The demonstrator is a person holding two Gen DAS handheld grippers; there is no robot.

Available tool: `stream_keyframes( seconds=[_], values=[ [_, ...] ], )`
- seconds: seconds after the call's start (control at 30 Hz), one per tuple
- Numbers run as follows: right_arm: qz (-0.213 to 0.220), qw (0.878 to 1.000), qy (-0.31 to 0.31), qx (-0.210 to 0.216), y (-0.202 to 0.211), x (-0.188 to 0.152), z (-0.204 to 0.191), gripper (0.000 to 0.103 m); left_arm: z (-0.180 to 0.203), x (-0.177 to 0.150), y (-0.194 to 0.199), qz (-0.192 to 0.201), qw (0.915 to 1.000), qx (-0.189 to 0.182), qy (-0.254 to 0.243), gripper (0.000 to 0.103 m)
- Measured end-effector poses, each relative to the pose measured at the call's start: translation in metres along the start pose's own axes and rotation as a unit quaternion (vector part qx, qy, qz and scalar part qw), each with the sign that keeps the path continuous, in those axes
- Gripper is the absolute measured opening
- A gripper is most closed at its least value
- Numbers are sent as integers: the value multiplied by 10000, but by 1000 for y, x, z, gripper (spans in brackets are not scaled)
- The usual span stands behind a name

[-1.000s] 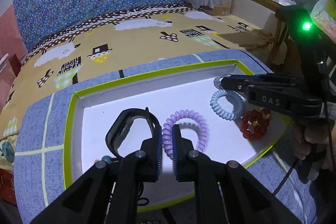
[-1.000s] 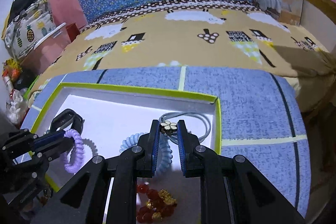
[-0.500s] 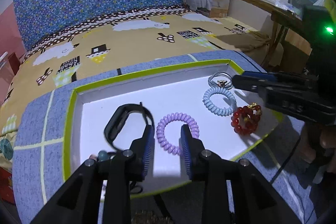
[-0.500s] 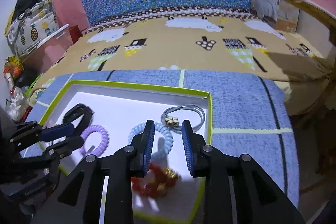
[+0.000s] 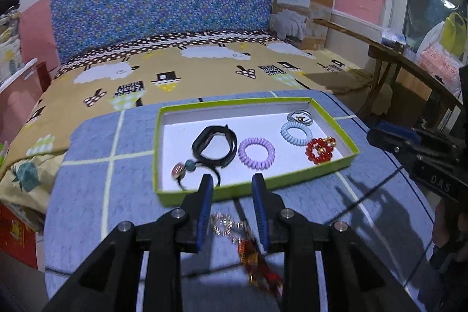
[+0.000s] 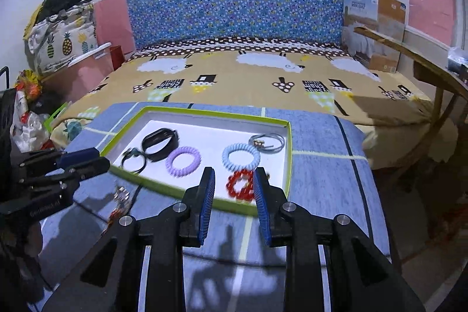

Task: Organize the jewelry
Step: 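Place both held items into the green box and open both tools, then move both tools toward the red tassel keychain and gold charm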

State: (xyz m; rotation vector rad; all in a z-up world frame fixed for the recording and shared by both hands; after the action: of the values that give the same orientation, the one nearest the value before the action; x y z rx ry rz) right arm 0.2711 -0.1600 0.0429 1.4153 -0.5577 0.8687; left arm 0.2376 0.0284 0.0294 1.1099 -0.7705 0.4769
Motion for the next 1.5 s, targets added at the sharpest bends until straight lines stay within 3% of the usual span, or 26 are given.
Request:
stream_keyframes(
  seconds=[0.27,0.6,1.03,1.5],
  values=[
    [85,9999,96,-79,44,-27,-8,28,13,-27,27,37,10000,-70,43,28],
    [145,9998,139,5,65,-40,-15,28,24,-43,41,36,9999,-118,24,28],
    [54,9997,161,200,61,-50,-22,28,20,-56,41,-12,9999,-72,98,28],
    [-453,9960,275,714,25,-65,-47,28,-1,-68,25,-253,9989,-122,384,35]
  ],
)
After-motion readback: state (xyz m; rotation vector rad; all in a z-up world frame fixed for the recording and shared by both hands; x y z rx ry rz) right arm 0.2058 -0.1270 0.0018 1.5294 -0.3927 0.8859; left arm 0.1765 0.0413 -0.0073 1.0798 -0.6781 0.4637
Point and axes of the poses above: each gripper's, at about its wrist camera, not at the fingertips, and y roughly against the way its jaws point, z to its right, x to its top, the point moved 3 cm from there along -y, roughly the way its jaws point, and after that the axes turned 14 degrees about -x, right-handed, at the moved point
